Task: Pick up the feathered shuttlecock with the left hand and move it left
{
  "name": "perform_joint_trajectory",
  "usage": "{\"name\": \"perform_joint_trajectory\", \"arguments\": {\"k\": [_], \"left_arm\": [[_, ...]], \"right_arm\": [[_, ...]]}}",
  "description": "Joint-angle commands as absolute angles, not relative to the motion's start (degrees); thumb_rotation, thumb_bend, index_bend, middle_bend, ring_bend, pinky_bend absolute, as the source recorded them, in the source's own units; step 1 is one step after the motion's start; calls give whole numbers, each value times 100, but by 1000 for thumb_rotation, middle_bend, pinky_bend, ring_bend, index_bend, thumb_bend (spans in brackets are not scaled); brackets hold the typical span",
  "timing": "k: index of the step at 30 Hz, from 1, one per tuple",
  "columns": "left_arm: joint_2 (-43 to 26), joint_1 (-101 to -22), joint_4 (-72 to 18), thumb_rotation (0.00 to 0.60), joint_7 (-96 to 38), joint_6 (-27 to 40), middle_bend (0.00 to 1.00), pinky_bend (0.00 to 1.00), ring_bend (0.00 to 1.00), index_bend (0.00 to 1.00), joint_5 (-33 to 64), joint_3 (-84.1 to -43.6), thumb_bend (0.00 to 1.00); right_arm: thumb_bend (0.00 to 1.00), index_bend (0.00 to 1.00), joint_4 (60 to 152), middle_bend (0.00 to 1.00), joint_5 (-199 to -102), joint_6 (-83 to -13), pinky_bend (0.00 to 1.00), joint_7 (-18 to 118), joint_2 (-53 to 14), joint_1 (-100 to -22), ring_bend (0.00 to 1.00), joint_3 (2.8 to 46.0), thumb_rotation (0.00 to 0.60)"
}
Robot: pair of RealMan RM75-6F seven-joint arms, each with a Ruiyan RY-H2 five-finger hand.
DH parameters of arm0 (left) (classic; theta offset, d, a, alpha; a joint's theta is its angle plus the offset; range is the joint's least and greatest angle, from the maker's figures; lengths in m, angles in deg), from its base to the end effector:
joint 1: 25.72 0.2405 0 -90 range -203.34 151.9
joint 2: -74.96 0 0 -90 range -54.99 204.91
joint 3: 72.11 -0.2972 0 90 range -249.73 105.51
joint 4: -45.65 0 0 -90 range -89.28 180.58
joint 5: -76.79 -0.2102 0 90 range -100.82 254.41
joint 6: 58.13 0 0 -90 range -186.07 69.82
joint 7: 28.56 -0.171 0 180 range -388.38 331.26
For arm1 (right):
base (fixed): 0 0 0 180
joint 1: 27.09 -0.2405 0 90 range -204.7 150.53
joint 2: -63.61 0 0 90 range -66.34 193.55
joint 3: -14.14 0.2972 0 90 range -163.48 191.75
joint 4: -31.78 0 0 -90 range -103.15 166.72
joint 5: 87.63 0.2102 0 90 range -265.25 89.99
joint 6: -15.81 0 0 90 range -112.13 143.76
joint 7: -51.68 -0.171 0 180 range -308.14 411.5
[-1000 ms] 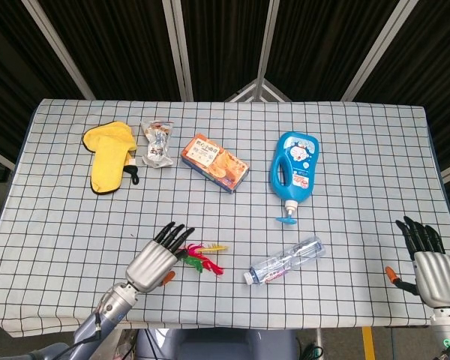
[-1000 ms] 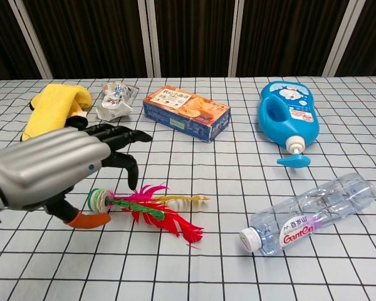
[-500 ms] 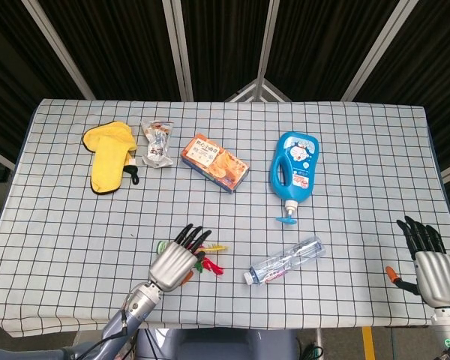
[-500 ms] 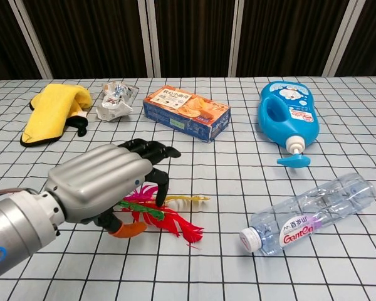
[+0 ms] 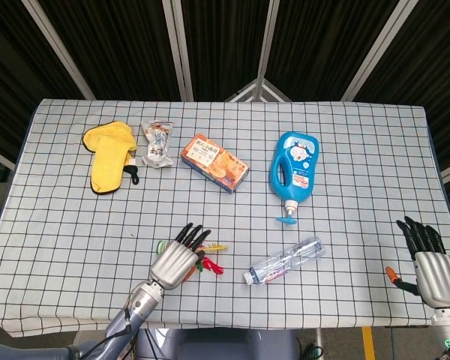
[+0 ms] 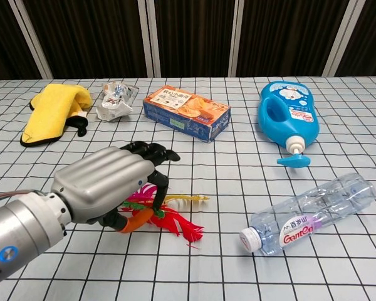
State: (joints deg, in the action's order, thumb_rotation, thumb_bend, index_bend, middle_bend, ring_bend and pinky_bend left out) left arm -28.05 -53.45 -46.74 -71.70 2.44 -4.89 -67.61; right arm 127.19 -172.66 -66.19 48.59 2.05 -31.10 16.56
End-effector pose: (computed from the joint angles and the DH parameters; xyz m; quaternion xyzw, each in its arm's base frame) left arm -0.1289 0.2599 -0.1036 -0.8039 -0.2713 -0.3804 0.3679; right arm -0.3495 -0.2034 0.1789 0.5853 -0.4317 0.3828 0.5697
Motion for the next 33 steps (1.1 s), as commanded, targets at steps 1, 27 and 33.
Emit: {"name": "perform_joint_trajectory", "arguments": {"k": [1,27,33], "left_arm": [[-2806,-5353,-4678,600,-7158,276,74,0,0,560,-448,-6750,628],[-1164,-5157,-5996,600,-6490,1135,73,0,0,594,-722,-6577,627],[-811,-5098,-6013,600,-6172,1199,72,0,0,594,-706,-6590,628]], "right_arm": [[334,0,12716,0,-17258,-6615,0,4860,204,-3110,0,1657,600],[334,0,12725,0,-17265,-6641,0,4947,208,-3093,0,1651,600],[334,0,12730,0,-17263,-6648,0,4979,201,-3091,0,1653,600]]}}
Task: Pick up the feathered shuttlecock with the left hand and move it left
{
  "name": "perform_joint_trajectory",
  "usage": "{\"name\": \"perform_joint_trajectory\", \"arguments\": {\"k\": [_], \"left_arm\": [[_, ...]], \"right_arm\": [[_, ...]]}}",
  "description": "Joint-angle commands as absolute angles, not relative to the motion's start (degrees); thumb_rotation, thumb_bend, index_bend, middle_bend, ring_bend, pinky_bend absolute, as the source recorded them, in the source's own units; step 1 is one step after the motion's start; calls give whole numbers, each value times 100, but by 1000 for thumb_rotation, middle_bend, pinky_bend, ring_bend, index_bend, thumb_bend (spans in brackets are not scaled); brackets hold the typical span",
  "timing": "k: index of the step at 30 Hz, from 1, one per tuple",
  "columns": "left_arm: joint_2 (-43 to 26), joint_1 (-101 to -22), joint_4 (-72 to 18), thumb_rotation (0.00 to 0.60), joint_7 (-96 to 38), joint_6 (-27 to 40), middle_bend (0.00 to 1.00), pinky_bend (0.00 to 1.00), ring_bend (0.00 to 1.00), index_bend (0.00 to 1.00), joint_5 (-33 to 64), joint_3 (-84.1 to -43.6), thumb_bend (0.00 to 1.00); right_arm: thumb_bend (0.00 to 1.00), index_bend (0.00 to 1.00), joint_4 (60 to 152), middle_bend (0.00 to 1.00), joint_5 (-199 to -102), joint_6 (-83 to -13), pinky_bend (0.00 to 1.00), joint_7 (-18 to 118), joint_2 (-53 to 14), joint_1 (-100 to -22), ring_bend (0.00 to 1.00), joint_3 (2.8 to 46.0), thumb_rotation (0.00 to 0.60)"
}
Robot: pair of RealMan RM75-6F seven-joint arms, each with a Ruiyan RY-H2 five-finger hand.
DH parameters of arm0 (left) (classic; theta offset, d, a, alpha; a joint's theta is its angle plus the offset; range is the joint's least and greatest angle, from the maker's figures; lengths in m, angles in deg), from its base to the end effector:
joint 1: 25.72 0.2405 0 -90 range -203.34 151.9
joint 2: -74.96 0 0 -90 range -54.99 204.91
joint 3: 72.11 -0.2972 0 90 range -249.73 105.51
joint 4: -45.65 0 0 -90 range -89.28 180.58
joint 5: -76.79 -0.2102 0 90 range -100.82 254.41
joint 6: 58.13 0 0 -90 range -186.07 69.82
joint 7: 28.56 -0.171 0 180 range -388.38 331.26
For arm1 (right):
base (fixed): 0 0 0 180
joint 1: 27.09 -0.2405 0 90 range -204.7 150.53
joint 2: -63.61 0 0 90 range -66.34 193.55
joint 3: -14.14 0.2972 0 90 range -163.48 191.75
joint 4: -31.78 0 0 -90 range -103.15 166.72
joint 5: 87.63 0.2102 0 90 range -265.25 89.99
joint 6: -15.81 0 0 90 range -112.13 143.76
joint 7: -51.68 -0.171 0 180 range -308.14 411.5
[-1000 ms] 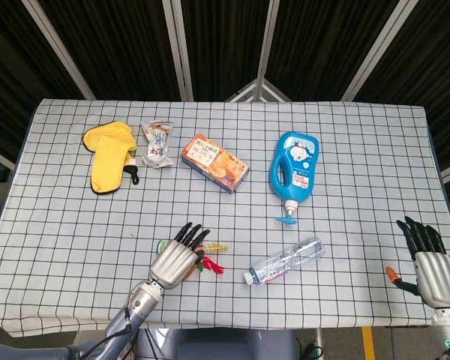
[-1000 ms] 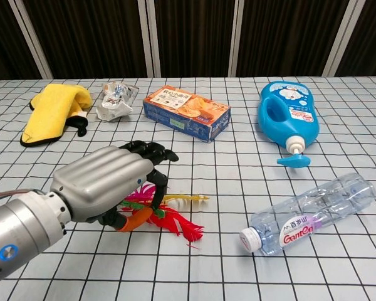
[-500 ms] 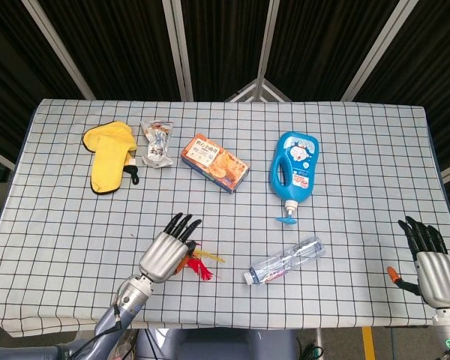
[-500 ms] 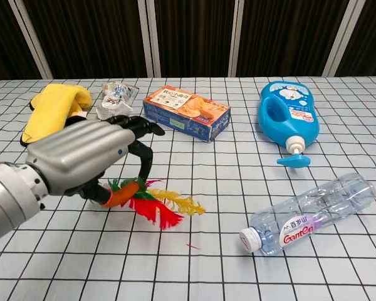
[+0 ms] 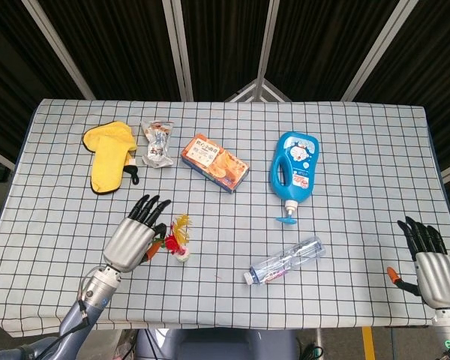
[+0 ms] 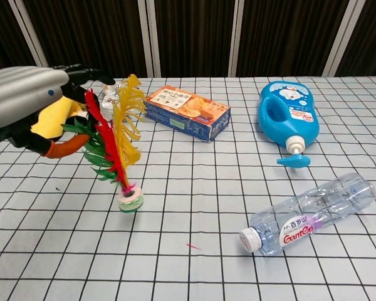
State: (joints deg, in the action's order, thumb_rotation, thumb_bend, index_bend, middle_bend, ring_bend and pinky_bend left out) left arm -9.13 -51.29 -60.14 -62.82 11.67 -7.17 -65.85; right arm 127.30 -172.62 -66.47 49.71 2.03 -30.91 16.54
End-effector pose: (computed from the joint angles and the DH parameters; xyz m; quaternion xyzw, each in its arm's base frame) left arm -0.1574 0.2830 0.0218 -0.7378 -0.2872 -0.4336 0.4303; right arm -0.3496 -0.2022 0.1793 0.5874 -0.4264 0.3781 0.5747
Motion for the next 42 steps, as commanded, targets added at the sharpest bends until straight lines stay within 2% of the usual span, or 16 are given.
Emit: {"name": "perform_joint_trajectory", "arguments": {"k": [1,42], "left_arm": [[-784,-5094,-5999,600,-6134,1203,72,0,0,594,-698,-6592,628],[-667,-4981,-5318,600,-5290,1392,71,0,0,594,-559,-6748,622]], "right_arm": [[334,0,12730,0,-17266,-6648,0,4983,200,-3091,0,1652,600],[334,0,12738,0,-17272,-6640,0,4987,201,-3091,0,1650,600]]}}
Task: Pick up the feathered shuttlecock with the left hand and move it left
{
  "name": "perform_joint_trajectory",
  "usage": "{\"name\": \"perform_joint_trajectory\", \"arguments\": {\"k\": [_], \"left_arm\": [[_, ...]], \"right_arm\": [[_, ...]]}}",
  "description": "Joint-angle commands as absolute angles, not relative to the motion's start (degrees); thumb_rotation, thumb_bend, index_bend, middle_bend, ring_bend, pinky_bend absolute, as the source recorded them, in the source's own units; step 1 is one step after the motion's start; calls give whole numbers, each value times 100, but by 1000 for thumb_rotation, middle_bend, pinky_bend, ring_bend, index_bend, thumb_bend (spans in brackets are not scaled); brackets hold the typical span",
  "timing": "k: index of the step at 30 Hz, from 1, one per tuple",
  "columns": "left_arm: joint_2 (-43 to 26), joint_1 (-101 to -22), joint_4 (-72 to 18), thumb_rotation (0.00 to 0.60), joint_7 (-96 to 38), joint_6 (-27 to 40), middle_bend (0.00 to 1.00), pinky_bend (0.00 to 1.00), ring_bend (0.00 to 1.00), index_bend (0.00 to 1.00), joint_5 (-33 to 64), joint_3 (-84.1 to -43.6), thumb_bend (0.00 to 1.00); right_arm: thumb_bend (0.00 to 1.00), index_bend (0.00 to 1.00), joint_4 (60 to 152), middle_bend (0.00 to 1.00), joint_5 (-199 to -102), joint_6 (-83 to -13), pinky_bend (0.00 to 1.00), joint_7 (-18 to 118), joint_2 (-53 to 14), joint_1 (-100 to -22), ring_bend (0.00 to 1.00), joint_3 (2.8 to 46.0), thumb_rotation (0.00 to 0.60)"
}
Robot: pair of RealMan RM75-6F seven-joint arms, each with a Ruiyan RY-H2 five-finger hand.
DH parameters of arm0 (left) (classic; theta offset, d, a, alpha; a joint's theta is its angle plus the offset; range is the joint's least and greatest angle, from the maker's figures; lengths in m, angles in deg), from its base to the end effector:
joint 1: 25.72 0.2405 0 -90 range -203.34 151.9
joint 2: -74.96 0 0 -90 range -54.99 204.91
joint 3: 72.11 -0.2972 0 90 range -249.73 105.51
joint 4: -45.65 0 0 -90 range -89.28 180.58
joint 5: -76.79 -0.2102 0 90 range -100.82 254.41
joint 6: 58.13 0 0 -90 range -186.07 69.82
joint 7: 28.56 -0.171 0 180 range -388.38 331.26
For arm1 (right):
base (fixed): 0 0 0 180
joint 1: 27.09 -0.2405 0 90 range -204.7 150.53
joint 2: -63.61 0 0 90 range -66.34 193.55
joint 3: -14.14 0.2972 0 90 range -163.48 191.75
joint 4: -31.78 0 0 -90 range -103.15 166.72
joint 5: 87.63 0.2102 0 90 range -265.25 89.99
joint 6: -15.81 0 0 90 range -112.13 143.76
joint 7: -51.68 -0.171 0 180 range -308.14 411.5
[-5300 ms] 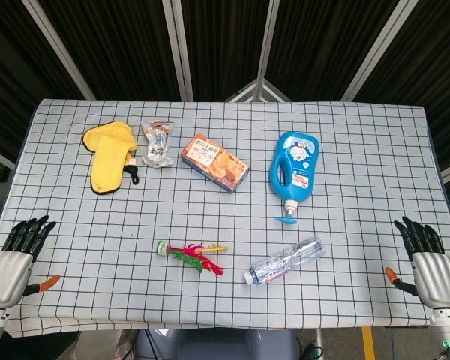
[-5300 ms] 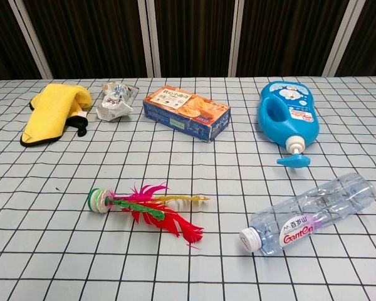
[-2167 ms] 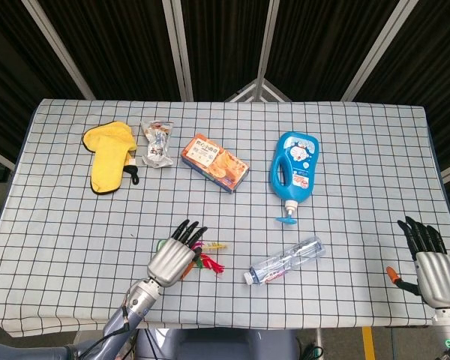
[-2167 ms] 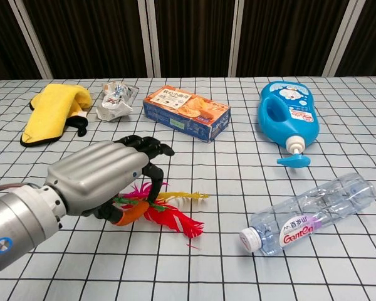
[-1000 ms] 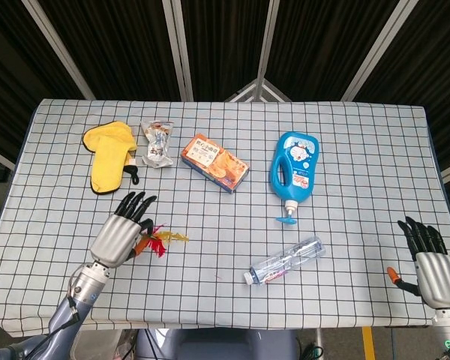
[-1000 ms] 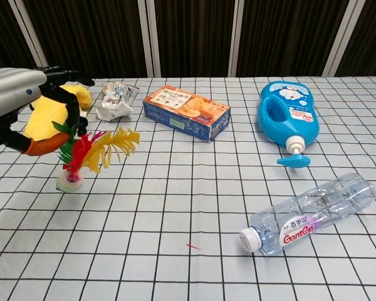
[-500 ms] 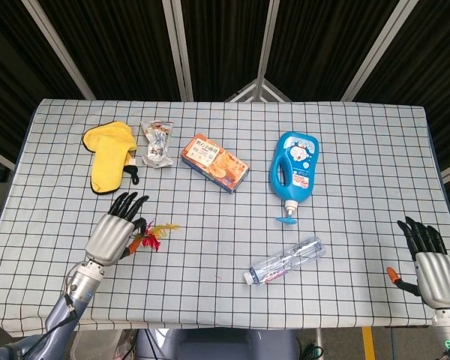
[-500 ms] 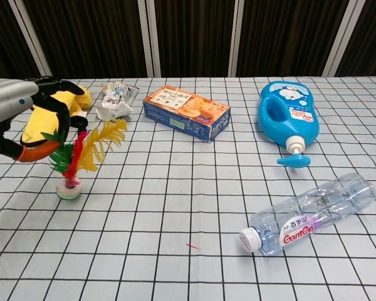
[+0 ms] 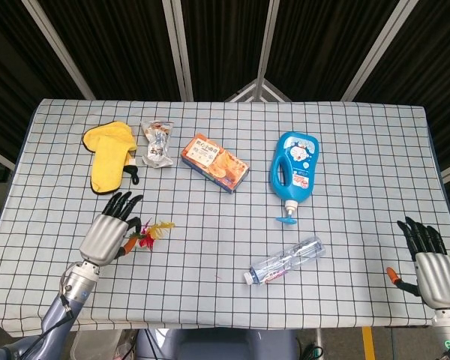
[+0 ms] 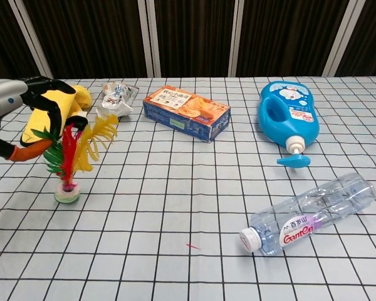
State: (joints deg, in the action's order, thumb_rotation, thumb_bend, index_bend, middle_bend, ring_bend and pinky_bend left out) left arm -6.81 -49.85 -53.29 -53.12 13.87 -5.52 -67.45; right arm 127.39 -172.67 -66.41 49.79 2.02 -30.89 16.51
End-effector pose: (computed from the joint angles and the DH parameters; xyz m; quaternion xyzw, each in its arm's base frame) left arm -0.2091 0.2931 0.0336 -0.7139 -0.3274 -0.4152 0.4590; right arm -0.3493 -0.2019 0.1788 0.5879 -0.4269 0.3778 0.5740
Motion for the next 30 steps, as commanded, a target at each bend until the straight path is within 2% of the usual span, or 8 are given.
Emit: {"name": "perform_joint_trajectory", "arguments": {"k": [1,5,9,11,13,16,26,30], "left_arm": [[-664,-4979,-5315,600,-5275,1392,71,0,0,594,-559,-6753,622],[-676,-4966,-5277,600,-5211,1391,70,0,0,594,-561,-6782,610],[-687,-4948,-5223,600,-5188,1371,62,0,0,557,-552,-6834,508],[-672,-4930,-5217,600,-5160,1363,34,0,0,445,-549,-6868,402],[-625,-4896,-5259,600,-5029,1367,4,0,0,245,-562,-6909,261],[-500,-4821,-5381,600,-4750,1461,0,0,0,44,-641,-6948,153],[285,-4337,-5752,600,-4076,2233,0,0,0,0,-1093,-7141,127],[732,-3909,-5682,600,-3914,2710,0,0,0,0,-1254,-7416,107]], "right_arm": [[334,0,12737,0,-17274,-6640,0,4992,201,-3091,0,1649,600],[333,0,12740,0,-17274,-6638,0,5008,198,-3090,0,1644,600],[334,0,12741,0,-17268,-6635,0,5007,199,-3089,0,1644,600],[333,0,12740,0,-17265,-6634,0,5006,201,-3089,0,1646,600],[333,0,12737,0,-17269,-6637,0,5000,204,-3089,0,1647,600],[334,0,12733,0,-17268,-6633,0,4996,205,-3089,0,1646,600],[334,0,12719,0,-17300,-6636,0,5037,204,-3089,0,1629,600],[334,0,12709,0,-17319,-6640,0,5110,194,-3090,0,1617,600]]}}
